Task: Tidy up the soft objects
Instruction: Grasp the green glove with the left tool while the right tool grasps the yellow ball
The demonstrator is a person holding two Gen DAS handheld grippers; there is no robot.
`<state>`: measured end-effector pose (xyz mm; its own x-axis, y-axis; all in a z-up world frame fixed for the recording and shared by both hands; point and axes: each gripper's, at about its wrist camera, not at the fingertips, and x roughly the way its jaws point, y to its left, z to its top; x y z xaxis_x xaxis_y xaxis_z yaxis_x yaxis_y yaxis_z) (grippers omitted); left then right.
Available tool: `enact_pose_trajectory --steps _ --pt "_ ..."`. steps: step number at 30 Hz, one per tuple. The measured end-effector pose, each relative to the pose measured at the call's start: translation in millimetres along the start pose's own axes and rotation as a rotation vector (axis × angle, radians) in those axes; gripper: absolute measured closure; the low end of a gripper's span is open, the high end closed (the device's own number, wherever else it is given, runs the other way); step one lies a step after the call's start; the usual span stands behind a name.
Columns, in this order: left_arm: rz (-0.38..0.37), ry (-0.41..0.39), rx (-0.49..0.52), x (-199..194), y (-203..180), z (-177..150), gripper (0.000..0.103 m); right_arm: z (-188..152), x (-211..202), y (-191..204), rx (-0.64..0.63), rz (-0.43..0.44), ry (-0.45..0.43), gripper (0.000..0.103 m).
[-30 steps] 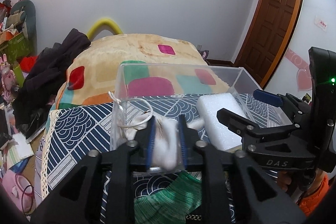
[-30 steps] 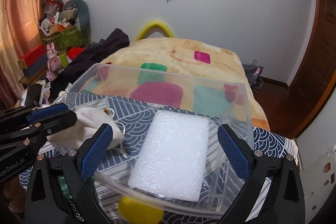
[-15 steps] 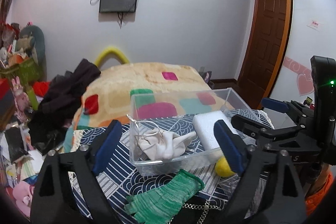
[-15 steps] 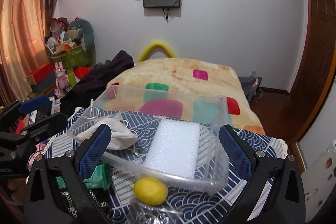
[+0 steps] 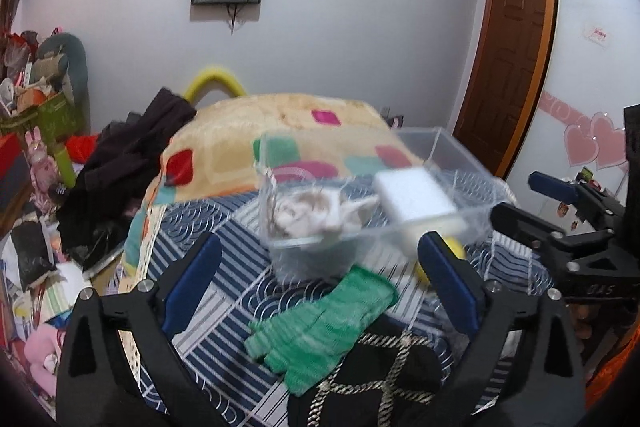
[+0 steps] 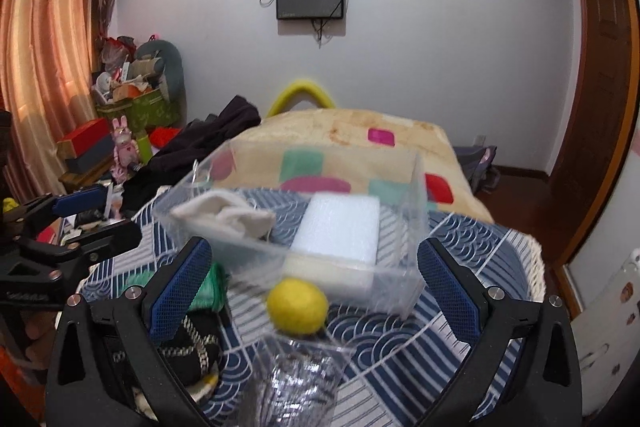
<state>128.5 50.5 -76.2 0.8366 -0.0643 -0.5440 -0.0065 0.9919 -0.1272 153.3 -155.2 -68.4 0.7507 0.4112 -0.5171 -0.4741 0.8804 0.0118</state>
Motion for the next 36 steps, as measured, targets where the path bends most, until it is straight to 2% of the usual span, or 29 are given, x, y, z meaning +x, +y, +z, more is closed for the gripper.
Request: enact_pose_trajectory --steps 9,16,18,21,25,30,32,35,36 --pt "-0.015 0.124 -0.017 29 10 -37 0.003 -27 27 8 0.0 0.015 0.1 0.0" --pt "-0.052 0.186 -0.034 45 13 -49 0.003 -34 38 6 0.009 0.028 0.138 0.001" --pt "-0.066 0.198 -0.042 49 13 -52 0.004 -34 41 5 0.018 0.033 0.146 0.008" --pt "-0.084 0.21 -0.05 52 13 -54 0.018 -36 45 2 0.032 0.055 0.17 0.017" --pt "-0.084 0.206 -0.047 52 13 -55 0.029 -38 48 3 0.036 0.071 0.189 0.03" --pt "-0.112 0.202 -0.047 49 14 -55 0.052 -40 49 2 0.033 0.087 0.204 0.055" --pt "-0.117 0.2 -0.046 45 13 -56 0.061 -40 47 1 0.03 0.089 0.204 0.059" --pt "-0.129 0.199 -0.049 43 12 -57 0.077 -39 43 2 0.022 0.094 0.193 0.061" --pt "-0.13 0.194 -0.048 41 12 -57 0.086 -38 41 3 0.02 0.097 0.187 0.061"
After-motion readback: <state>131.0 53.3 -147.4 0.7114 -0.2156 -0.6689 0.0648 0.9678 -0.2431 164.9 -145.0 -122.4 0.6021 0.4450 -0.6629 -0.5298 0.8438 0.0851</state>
